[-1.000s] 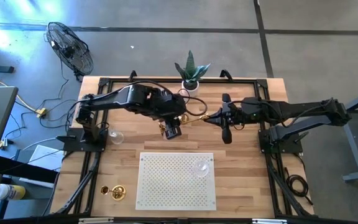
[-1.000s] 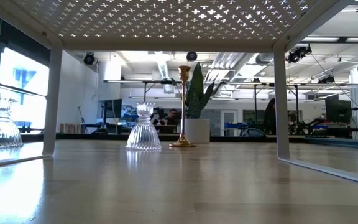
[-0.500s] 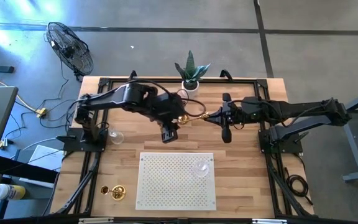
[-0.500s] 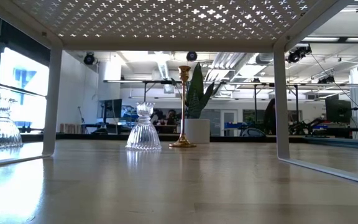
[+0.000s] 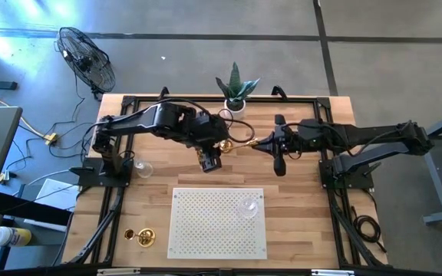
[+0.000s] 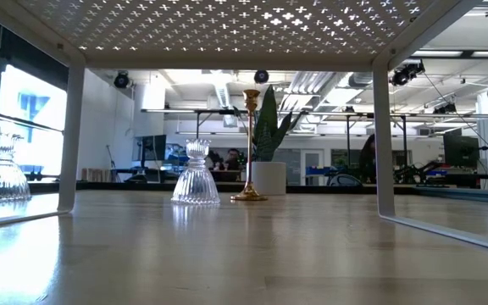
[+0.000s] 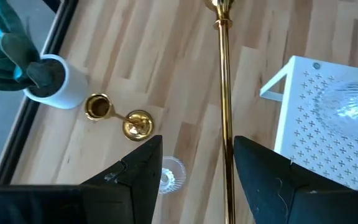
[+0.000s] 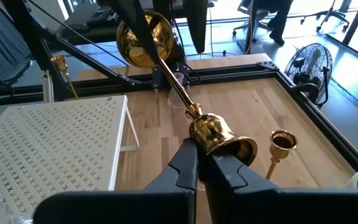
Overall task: Pick & Place candle stick holders
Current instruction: Put the bottom right gold candle holder on the shelf
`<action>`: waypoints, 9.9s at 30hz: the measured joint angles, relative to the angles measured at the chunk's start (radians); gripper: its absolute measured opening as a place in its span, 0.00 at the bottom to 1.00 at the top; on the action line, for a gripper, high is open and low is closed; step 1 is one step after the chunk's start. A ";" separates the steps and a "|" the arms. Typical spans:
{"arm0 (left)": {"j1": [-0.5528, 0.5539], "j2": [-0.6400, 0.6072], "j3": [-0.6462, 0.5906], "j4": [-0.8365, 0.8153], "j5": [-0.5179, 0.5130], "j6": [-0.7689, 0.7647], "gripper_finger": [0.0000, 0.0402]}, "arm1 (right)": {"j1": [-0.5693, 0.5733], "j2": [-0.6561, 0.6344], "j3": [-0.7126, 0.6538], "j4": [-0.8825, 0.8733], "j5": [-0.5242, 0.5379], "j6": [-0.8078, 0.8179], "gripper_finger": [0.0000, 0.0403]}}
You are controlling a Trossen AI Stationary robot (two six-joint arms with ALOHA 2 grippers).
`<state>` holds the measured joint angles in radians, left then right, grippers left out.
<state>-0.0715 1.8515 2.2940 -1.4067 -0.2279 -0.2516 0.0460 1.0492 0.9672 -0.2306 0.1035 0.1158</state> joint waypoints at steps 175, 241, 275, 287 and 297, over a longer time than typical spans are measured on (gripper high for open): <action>-1.113 -1.082 -1.428 0.836 -0.954 -0.134 0.01 | 0.129 -0.101 0.000 -0.041 0.317 0.059 0.14; -0.308 -0.665 -1.855 2.438 0.290 0.225 0.01 | 0.265 -0.079 0.000 -0.066 0.494 -0.003 0.14; -0.550 -0.411 -1.694 2.487 0.488 0.288 0.01 | 0.265 -0.079 0.000 -0.080 0.529 0.015 0.14; -0.482 -0.217 -1.688 2.823 0.638 0.151 0.01 | 0.265 -0.079 0.000 -0.080 0.495 0.015 0.14; -0.439 -0.151 -1.618 2.844 0.808 0.025 0.01 | 0.264 -0.079 0.000 -0.087 0.494 -0.002 0.14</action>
<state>-0.5103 1.7004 0.6756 1.4370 0.5796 -0.2261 0.3103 0.9707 0.9672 -0.3172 0.5976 0.1134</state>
